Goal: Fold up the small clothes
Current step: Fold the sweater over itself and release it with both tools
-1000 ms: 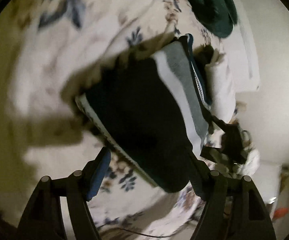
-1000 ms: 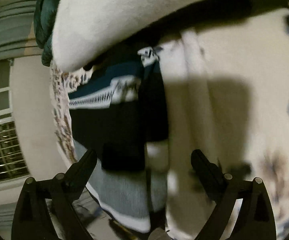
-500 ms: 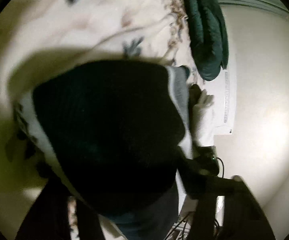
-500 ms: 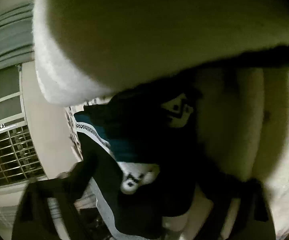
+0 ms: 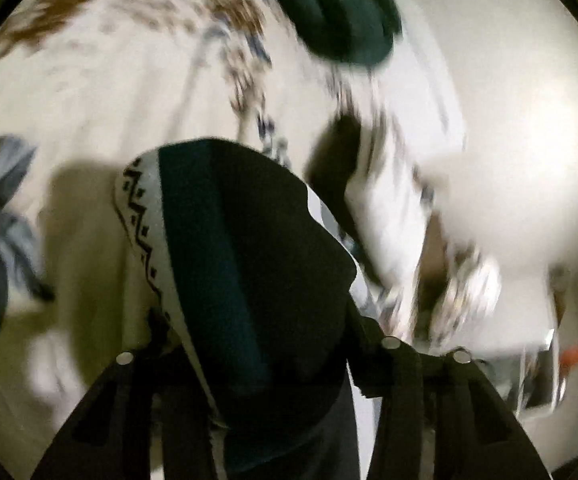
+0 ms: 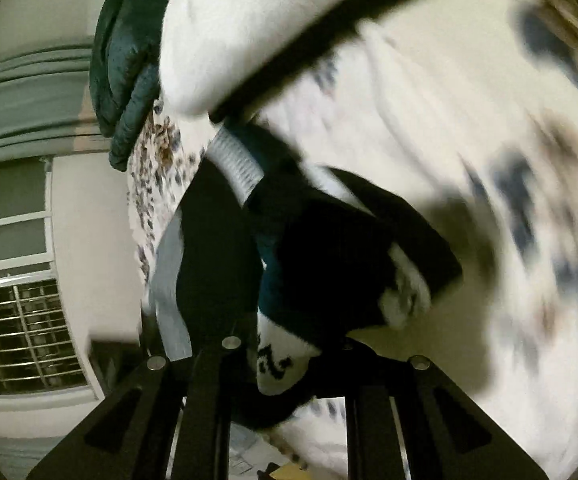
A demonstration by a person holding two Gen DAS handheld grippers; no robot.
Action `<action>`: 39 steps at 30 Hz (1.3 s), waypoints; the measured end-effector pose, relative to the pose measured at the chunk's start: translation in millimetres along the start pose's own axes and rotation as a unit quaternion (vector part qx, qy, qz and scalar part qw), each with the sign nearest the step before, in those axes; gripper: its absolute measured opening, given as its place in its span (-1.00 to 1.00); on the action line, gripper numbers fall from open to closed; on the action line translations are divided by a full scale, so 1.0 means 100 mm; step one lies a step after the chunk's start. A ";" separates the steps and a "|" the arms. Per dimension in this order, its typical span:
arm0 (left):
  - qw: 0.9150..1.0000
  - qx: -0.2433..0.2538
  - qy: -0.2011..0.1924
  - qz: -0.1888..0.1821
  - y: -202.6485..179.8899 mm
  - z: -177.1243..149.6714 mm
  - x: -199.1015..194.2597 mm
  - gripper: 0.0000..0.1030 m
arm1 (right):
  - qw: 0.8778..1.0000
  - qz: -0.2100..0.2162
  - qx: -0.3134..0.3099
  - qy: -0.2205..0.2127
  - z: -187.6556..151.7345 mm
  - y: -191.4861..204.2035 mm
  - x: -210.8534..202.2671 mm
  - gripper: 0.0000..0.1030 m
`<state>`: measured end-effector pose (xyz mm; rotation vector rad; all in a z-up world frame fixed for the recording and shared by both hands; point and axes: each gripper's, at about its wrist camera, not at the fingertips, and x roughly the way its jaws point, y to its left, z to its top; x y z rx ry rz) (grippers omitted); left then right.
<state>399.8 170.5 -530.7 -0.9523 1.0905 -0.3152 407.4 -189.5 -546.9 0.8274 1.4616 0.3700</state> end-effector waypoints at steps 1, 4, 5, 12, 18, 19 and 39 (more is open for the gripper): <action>0.999 0.016 0.023 0.022 0.02 -0.01 0.08 -0.03 | 1.000 -0.012 -0.002 -0.004 -0.19 0.00 -0.02 -0.72; 0.993 0.036 0.070 0.085 0.10 -0.19 0.30 0.00 | 0.998 -0.051 0.026 0.017 -0.55 -0.26 0.06 -0.65; 0.992 0.037 0.073 0.092 0.11 -0.23 0.31 0.00 | 0.997 -0.060 0.051 0.025 -0.59 -0.38 0.13 -0.56; 0.987 0.044 0.023 0.150 -0.18 -0.48 -0.03 0.02 | 0.995 -0.076 0.055 0.031 -0.58 -0.42 -0.13 0.29; 0.957 0.107 -0.004 0.268 -0.55 -0.89 -0.35 0.00 | 0.994 -0.101 0.019 0.021 -0.46 -0.23 -0.63 0.40; 0.954 0.116 -0.006 0.276 -0.60 -0.95 -0.42 0.00 | 0.994 -0.108 0.011 0.021 -0.48 -0.27 -0.73 0.40; 0.936 0.136 0.034 0.322 -0.75 -1.30 0.89 1.00 | 0.970 -0.230 -0.082 -0.019 -0.19 -0.04 -0.95 0.40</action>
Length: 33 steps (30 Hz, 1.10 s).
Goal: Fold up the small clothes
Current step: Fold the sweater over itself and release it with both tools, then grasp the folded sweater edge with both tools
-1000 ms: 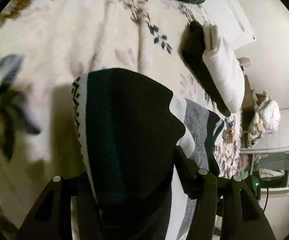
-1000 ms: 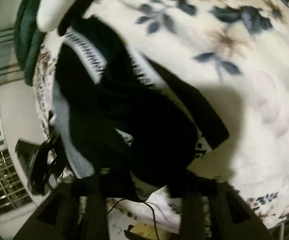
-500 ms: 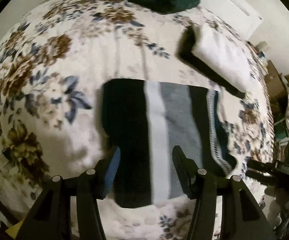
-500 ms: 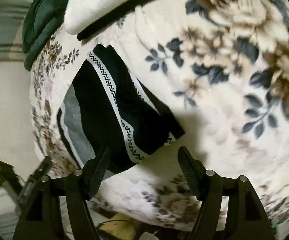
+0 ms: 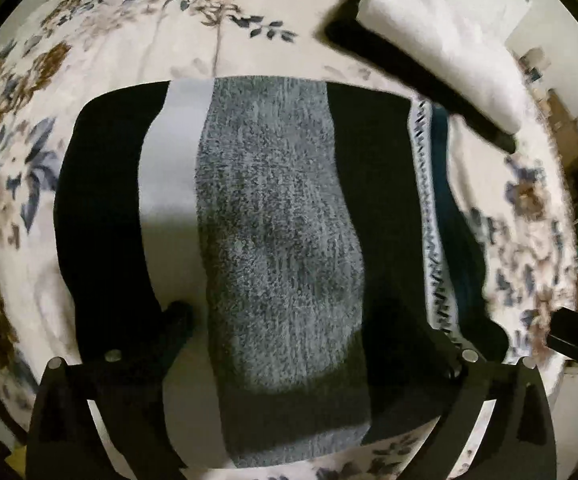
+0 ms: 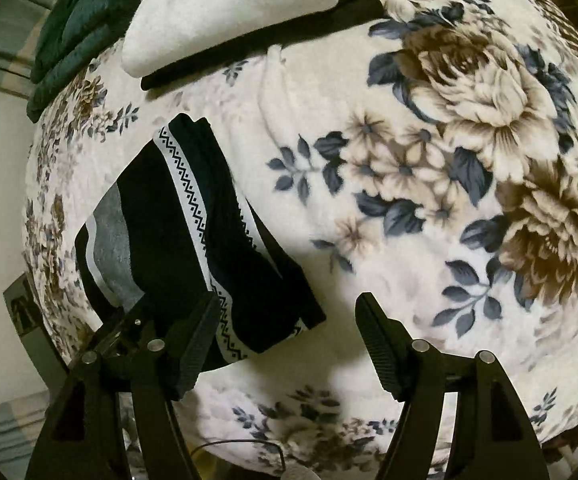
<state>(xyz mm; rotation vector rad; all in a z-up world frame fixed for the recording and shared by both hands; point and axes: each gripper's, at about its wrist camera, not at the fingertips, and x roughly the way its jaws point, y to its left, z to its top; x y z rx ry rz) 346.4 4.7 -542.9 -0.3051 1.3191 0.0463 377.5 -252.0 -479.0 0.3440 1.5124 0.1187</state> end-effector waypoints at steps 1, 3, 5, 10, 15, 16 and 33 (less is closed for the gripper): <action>1.000 0.001 0.005 0.009 -0.01 0.02 0.02 1.00 | 1.000 0.000 0.001 -0.001 -0.01 -0.01 0.00 0.40; 0.999 0.007 0.016 0.031 -0.07 0.06 0.07 1.00 | 1.000 0.001 0.000 -0.002 -0.02 -0.01 -0.01 0.40; 0.999 0.009 0.021 0.046 -0.10 0.07 0.11 1.00 | 1.000 -0.002 -0.005 -0.004 -0.03 -0.01 -0.03 0.40; 0.997 0.002 0.023 0.075 -0.16 0.12 0.18 1.00 | 1.000 -0.012 -0.024 -0.012 0.01 -0.01 -0.13 0.40; 0.997 -0.024 0.015 0.078 -0.15 0.17 0.10 1.00 | 0.999 -0.013 -0.036 -0.020 0.13 0.00 -0.18 0.40; 0.997 -0.027 0.014 0.076 -0.13 0.20 0.07 1.00 | 0.999 -0.012 -0.036 -0.022 0.14 0.01 -0.18 0.40; 0.988 -0.053 -0.047 0.139 0.28 0.29 -0.55 1.00 | 0.989 -0.044 -0.141 0.015 0.50 0.71 0.74 -0.10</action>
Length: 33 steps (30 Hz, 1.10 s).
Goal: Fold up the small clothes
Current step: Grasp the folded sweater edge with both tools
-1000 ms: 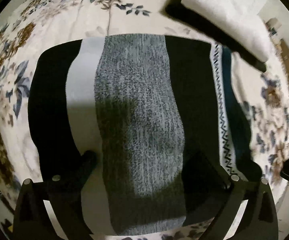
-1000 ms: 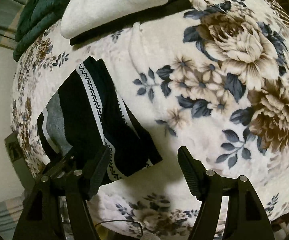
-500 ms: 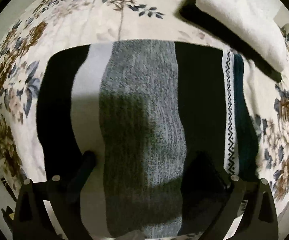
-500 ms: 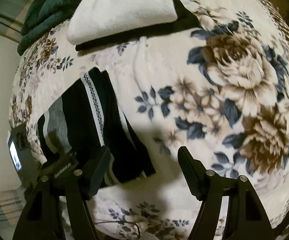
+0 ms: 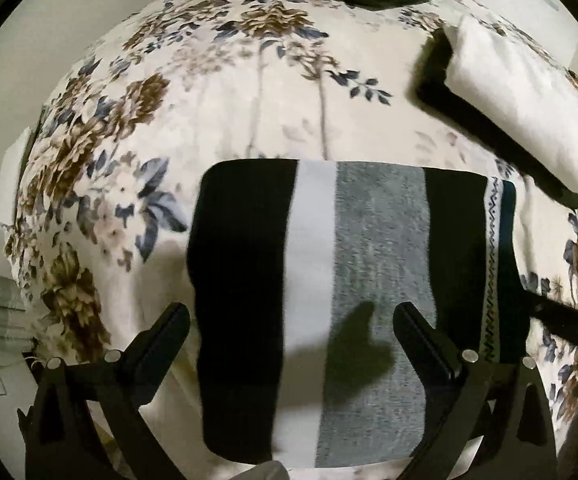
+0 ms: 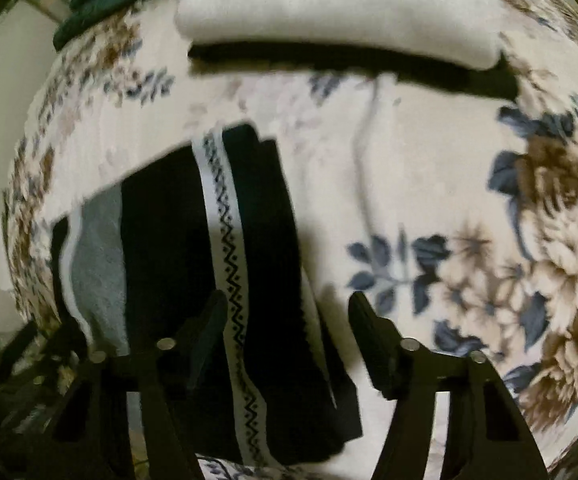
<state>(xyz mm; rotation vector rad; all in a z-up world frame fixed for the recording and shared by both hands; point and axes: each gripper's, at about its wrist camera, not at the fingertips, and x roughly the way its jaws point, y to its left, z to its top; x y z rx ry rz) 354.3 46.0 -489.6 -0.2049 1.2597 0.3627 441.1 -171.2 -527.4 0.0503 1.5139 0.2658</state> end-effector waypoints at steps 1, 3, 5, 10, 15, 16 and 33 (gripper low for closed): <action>1.000 -0.001 0.000 0.000 0.02 0.00 0.00 1.00 | 1.000 0.004 0.000 0.006 -0.02 0.01 0.06 -0.29; 1.000 -0.003 0.001 0.003 0.05 0.02 0.02 1.00 | 1.000 0.004 0.008 -0.003 -0.07 0.02 0.08 -0.72; 1.000 -0.007 0.002 0.003 0.09 0.00 0.01 1.00 | 1.000 0.004 0.010 -0.020 -0.11 0.03 0.02 -0.79; 1.000 -0.018 0.008 0.001 0.18 -0.02 0.02 1.00 | 0.997 0.002 0.035 -0.065 -0.08 -0.05 -0.28 -0.82; 0.999 -0.041 0.019 -0.001 0.34 -0.01 0.06 1.00 | 1.000 0.007 0.023 0.017 0.07 -0.07 0.03 -0.78; 0.999 -0.043 0.020 -0.001 0.38 -0.01 0.06 1.00 | 0.999 0.016 0.025 0.020 0.08 -0.08 0.02 -0.77; 0.997 -0.074 0.012 0.035 1.07 0.06 0.23 1.00 | 0.997 0.039 0.063 -0.020 1.06 0.04 0.25 -0.77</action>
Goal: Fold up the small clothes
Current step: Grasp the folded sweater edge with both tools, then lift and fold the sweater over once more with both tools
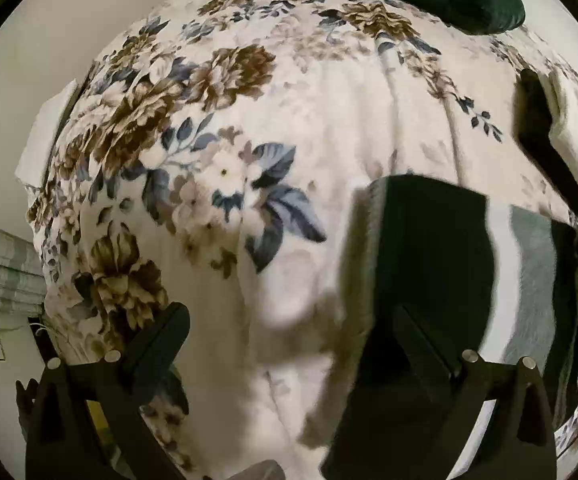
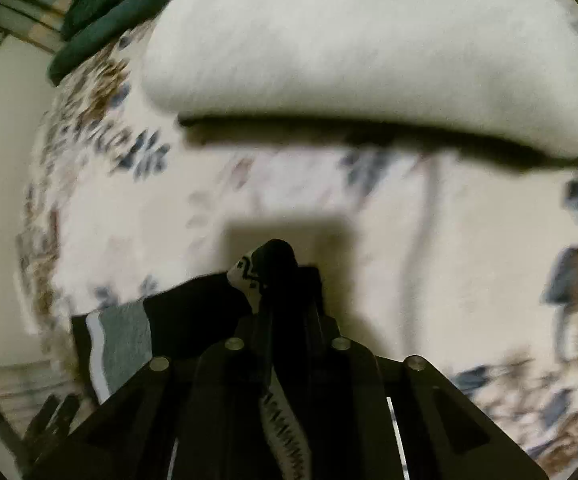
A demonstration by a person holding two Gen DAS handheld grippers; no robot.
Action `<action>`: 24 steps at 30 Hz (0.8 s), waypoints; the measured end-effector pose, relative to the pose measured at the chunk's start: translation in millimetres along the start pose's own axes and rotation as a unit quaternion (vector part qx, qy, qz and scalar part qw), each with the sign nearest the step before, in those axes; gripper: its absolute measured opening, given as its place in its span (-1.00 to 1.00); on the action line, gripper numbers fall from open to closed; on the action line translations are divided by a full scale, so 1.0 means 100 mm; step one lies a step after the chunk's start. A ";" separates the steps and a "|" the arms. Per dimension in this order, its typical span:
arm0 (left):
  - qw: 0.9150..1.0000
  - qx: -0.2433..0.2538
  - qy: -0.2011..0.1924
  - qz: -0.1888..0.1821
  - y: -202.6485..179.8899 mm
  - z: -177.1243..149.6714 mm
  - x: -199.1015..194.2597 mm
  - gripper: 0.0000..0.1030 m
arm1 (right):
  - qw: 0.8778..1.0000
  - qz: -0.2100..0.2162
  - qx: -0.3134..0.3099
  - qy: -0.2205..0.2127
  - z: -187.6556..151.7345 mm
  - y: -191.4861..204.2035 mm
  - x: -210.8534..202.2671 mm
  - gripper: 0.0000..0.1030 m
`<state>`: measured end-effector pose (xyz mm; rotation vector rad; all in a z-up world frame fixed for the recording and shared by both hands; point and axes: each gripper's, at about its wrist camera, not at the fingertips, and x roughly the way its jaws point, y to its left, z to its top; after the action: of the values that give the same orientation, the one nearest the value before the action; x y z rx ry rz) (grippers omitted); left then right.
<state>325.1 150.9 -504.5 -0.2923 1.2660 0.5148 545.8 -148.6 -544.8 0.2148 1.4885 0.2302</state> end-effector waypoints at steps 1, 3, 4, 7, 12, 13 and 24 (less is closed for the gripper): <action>1.000 0.000 0.002 -0.004 0.02 -0.02 0.01 1.00 | 1.000 0.004 0.006 0.014 0.00 -0.05 0.04 -0.77; 1.000 -0.001 0.011 -0.010 0.03 -0.04 0.03 1.00 | 0.999 0.029 0.010 0.041 -0.01 -0.10 0.08 -0.68; 1.000 -0.004 0.015 -0.017 0.05 -0.07 0.03 1.00 | 0.998 0.045 0.009 0.045 -0.05 -0.13 0.01 -0.59; 0.999 -0.009 0.021 -0.035 0.12 -0.15 0.00 1.00 | 0.995 0.079 0.035 0.042 -0.30 -0.35 -0.34 -0.13; 0.998 -0.016 0.044 -0.053 0.21 -0.36 -0.01 1.00 | 0.988 0.087 0.094 0.085 -1.12 -0.70 -0.55 -0.01; 0.997 -0.016 0.050 -0.056 0.23 -0.41 -0.01 1.00 | 0.984 0.095 0.110 0.100 -1.30 -0.75 -0.50 0.00; 0.995 -0.016 0.065 -0.080 0.25 -0.64 -0.05 1.00 | 0.990 0.031 0.130 0.046 -1.65 -0.81 -0.55 -0.80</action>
<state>258.3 140.8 -516.4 -0.4574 1.3485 0.3837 378.8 -242.0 -526.5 0.4648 1.6040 0.0961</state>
